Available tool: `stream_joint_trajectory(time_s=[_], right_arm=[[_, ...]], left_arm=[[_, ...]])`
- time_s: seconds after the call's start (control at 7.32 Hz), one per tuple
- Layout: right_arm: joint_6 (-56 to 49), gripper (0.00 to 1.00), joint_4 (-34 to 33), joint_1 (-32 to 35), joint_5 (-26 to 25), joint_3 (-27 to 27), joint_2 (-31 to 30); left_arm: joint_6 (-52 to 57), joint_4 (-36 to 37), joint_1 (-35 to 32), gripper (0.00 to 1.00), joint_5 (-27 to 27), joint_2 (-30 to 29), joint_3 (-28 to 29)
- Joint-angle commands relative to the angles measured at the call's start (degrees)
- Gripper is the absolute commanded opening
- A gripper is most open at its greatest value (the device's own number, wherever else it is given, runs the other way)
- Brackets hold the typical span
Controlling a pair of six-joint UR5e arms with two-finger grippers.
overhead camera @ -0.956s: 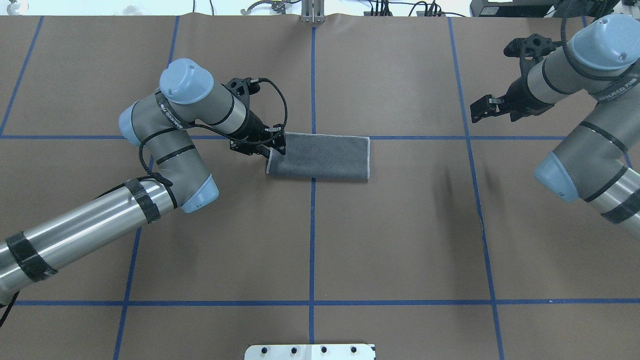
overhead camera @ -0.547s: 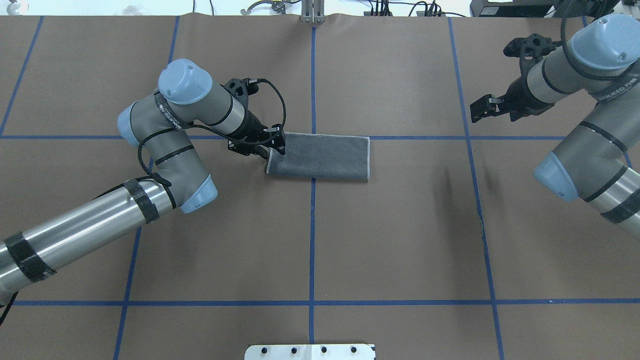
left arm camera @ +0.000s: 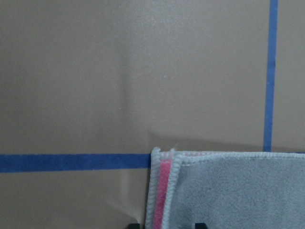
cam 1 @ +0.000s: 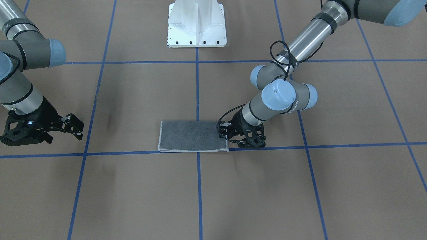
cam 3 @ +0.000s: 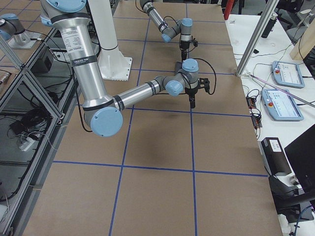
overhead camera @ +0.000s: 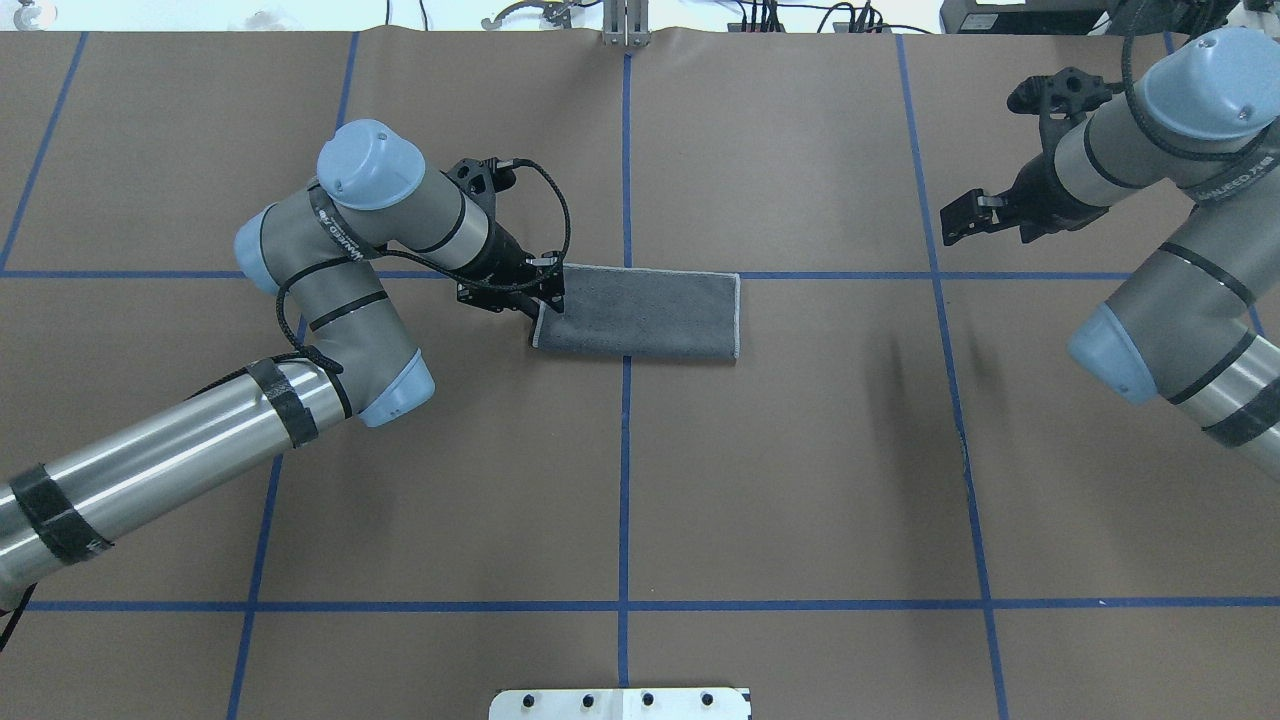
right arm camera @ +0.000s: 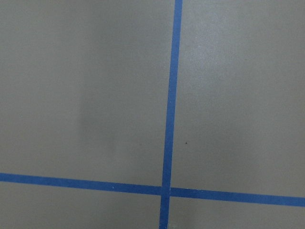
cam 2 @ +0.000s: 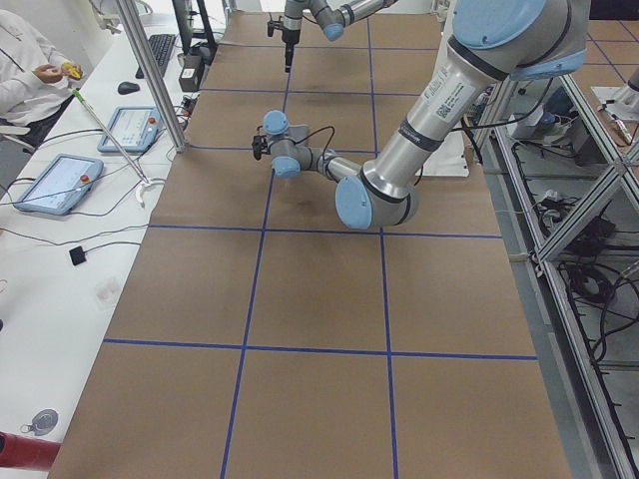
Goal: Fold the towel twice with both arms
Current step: 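Adjust the left gripper at the towel's short end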
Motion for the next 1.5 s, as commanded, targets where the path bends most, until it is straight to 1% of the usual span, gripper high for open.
stream_joint_trajectory(time_s=[0.0, 0.14, 0.55, 0.68, 0.82, 0.96, 1.09, 1.23, 1.37], right_arm=[[0.00, 0.98, 0.00, 0.00, 0.06, -0.08, 0.00], [0.00, 0.98, 0.00, 0.00, -0.02, 0.01, -0.09], [0.00, 0.98, 0.00, 0.00, 0.06, -0.08, 0.00], [0.00, 0.98, 0.00, 0.00, 0.06, 0.01, 0.00], [0.00, 0.98, 0.00, 0.00, 0.06, -0.08, 0.00], [0.00, 0.98, 0.00, 0.00, 0.06, 0.01, -0.09], [0.00, 0.98, 0.00, 0.00, 0.06, 0.01, -0.09], [0.00, 0.98, 0.00, 0.00, 0.06, 0.01, -0.09], [0.00, 0.98, 0.00, 0.00, 0.06, 0.01, -0.09]], left_arm=[[-0.11, 0.10, 0.09, 0.29, 0.00, -0.08, 0.01], [-0.11, 0.10, 0.09, 0.24, 0.00, -0.17, 0.01], [-0.11, 0.10, 0.09, 0.24, 0.00, -0.17, -0.16], [-0.02, 0.10, 0.09, 0.19, 0.08, -0.17, -0.25], [-0.02, 0.10, 0.00, 0.17, 0.00, -0.17, -0.25], [-0.02, 0.01, 0.00, 0.21, 0.00, -0.26, -0.43], [-0.02, 0.10, 0.00, 0.44, -0.18, -0.26, -0.43], [-0.02, 0.19, -0.09, 0.64, -0.35, -0.17, -0.60], [-0.02, 0.19, -0.35, 0.76, -0.44, 0.00, -1.21]])
